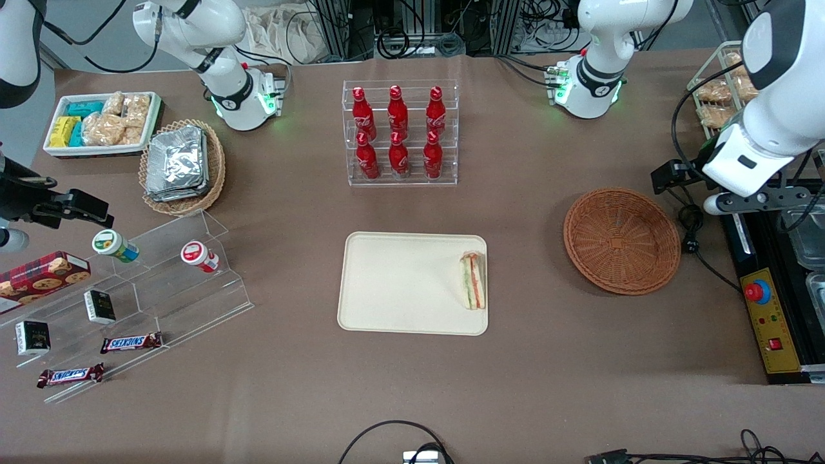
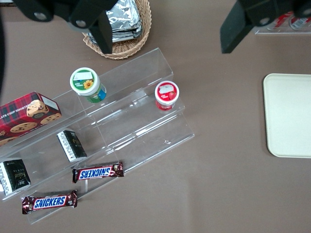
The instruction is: Place sandwich from basket to tray
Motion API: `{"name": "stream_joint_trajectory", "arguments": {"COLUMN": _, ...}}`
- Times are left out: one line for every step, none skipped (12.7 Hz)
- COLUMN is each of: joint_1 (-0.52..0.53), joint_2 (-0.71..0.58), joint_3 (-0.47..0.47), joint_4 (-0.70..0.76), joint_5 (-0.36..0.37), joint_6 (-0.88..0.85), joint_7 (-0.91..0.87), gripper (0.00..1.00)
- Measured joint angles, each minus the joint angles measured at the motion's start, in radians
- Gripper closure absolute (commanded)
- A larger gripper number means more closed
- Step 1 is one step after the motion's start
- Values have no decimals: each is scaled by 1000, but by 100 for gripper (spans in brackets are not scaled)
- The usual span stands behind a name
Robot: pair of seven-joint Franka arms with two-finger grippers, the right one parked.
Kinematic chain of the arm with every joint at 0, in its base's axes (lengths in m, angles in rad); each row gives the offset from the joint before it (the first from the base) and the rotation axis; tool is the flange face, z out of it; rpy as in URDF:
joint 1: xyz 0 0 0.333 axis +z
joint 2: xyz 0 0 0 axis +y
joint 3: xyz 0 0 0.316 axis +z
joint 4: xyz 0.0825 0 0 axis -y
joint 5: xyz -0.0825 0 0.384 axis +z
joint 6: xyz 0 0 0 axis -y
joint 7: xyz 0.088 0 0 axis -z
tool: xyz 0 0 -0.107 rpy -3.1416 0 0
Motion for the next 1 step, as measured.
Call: {"name": "stream_joint_trajectory", "arguments": {"joint_1": 0, "joint_2": 17, "joint_3": -1, "joint_4": 37, "joint_5": 0, "joint_6": -33, "joint_7": 4, "gripper": 0}}
